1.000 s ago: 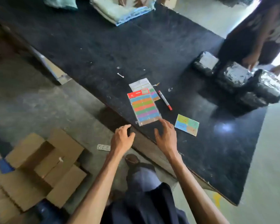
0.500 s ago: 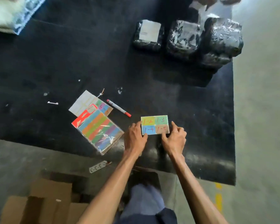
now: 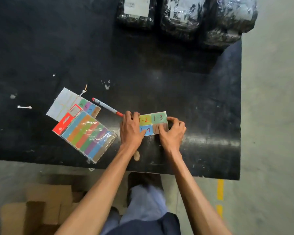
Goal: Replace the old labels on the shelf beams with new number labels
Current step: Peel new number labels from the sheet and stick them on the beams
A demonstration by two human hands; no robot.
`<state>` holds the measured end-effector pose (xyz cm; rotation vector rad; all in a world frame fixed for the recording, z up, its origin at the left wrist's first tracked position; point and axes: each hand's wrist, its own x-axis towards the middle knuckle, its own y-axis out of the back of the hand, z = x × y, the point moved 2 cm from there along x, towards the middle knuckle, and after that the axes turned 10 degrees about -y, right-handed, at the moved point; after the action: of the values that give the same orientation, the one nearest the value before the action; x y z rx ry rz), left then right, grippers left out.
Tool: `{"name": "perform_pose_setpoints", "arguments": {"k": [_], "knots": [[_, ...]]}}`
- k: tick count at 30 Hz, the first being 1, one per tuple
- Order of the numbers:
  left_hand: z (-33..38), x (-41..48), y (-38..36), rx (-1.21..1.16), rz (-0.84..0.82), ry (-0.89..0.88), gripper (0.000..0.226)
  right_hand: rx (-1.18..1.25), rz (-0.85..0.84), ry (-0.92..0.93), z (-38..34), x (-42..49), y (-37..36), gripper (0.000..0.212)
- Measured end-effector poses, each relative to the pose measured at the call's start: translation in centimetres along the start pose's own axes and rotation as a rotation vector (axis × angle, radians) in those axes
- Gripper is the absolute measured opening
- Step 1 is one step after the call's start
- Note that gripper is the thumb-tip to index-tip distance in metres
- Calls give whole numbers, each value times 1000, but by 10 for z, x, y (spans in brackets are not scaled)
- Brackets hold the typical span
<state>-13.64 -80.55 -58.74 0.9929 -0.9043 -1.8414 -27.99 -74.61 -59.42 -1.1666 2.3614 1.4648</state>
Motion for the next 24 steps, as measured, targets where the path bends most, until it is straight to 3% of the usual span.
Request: {"name": "perform_pose_setpoints", "arguments": {"k": [5, 9, 12, 19, 24], "knots": [[-12, 5, 12, -146, -1, -30, 31, 252, -131, -35, -8, 5, 10, 36], [-31, -7, 36, -562, -44, 78, 18, 339, -242, 23, -29, -10, 14, 36], [-47, -28, 56, -783, 60, 214, 15, 416, -411, 71, -55, -31, 11, 37], [-94, -119, 118, -1114, 489, 519, 34, 105, -895, 330, -134, -100, -24, 28], [-125, -218, 166, -1096, 723, 592, 47, -165, -1123, 608, -183, -182, -62, 24]]}}
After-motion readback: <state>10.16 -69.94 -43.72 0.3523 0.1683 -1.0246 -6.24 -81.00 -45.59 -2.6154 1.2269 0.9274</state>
